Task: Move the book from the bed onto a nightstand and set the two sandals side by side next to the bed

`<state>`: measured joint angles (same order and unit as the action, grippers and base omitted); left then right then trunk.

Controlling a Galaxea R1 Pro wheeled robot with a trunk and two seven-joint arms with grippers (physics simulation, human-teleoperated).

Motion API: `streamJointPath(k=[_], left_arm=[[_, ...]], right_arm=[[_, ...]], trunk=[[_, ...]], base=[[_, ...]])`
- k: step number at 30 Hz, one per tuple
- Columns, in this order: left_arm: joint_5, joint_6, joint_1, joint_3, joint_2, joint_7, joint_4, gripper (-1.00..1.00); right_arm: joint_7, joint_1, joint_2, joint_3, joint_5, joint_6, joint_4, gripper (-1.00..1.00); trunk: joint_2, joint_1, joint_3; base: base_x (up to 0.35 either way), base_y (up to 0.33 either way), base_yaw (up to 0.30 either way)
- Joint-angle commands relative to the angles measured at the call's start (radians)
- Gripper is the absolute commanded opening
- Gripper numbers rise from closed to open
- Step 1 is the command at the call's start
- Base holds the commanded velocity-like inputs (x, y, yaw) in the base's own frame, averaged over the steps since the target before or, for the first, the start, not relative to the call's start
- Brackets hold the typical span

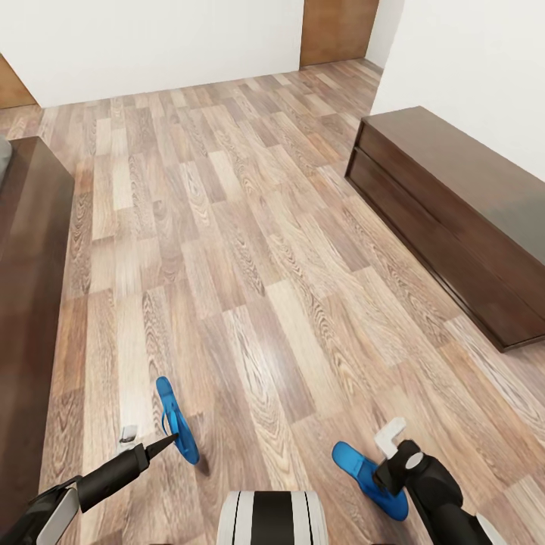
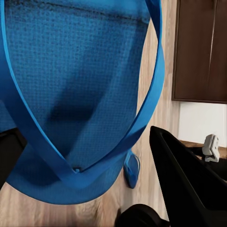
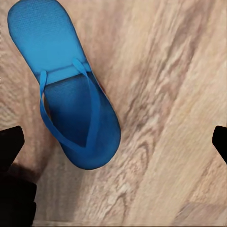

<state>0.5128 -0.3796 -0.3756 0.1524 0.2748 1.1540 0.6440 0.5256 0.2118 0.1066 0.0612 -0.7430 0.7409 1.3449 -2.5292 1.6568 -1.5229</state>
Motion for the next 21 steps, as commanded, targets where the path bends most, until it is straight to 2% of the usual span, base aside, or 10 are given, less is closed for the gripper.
streamJointPath(k=[1,18,21], left_arm=[[0.003,-0.007,0.0,0.001,0.0,-0.002,0.0,-1.0],[0.003,-0.007,0.0,0.001,0.0,-0.002,0.0,-1.0],[0.003,-0.007,0.0,0.001,0.001,-0.002,0.0,-1.0]], right_arm=[[0.008,0.0,0.001,0.002,-0.011,0.003,-0.008,1.0],[0.008,0.0,0.001,0.002,-0.013,0.003,-0.03,1.0],[0.008,0.0,0.001,0.002,-0.012,0.003,-0.03,1.0]], trunk=[[0.0,0.0,-0.001],[0.0,0.0,-0.001],[-0.001,0.001,-0.012]], base=[[0.011,0.0,0.0],[0.001,0.0,0.0],[0.0,0.0,0.0]])
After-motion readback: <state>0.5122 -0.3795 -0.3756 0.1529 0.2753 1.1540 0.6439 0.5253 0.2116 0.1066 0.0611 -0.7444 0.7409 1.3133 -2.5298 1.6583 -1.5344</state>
